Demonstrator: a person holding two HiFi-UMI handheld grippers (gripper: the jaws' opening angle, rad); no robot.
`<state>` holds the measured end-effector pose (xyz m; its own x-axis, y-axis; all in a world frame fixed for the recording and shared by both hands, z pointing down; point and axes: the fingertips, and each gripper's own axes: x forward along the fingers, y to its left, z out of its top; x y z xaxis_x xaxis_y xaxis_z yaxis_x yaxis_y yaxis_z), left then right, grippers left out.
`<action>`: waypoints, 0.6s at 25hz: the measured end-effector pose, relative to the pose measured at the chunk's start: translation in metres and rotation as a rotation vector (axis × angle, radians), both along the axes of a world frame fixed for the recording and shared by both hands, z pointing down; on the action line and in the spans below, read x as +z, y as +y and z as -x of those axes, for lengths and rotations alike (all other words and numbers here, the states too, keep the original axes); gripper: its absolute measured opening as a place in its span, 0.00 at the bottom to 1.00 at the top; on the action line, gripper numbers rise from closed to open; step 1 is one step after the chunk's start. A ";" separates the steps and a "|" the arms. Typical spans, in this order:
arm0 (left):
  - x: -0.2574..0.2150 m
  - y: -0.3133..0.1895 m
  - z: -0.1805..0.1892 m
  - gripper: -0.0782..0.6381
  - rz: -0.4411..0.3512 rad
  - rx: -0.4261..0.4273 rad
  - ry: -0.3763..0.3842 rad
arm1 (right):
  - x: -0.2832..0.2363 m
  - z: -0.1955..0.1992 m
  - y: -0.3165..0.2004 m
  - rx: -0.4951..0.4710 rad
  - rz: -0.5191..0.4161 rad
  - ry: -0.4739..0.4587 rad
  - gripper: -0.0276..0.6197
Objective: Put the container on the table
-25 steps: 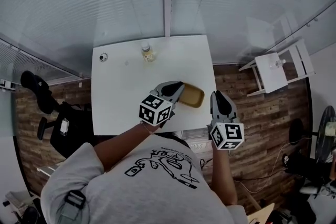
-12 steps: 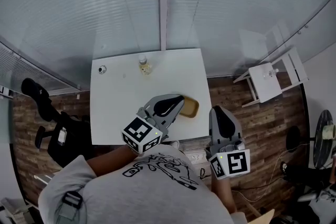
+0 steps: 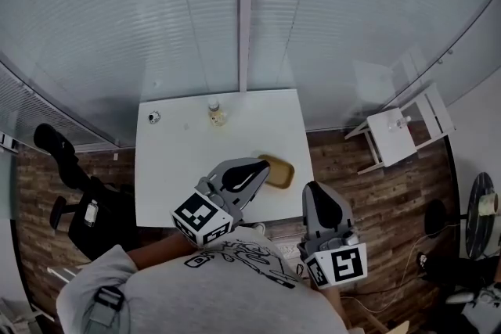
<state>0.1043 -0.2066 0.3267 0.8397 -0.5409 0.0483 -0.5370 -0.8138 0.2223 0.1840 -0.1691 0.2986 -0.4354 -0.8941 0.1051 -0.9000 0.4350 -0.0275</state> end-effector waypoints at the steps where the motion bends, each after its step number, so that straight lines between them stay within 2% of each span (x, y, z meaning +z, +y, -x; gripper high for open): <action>1: 0.000 0.000 0.002 0.13 0.000 -0.005 0.001 | 0.000 0.001 0.001 -0.002 0.002 0.002 0.07; 15: -0.001 0.003 -0.002 0.13 0.026 0.016 0.030 | -0.006 0.006 0.001 -0.010 -0.003 0.019 0.07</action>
<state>0.1064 -0.2032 0.3260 0.8497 -0.5260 0.0370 -0.5165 -0.8161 0.2592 0.1776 -0.1681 0.2929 -0.4424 -0.8900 0.1108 -0.8959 0.4442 -0.0093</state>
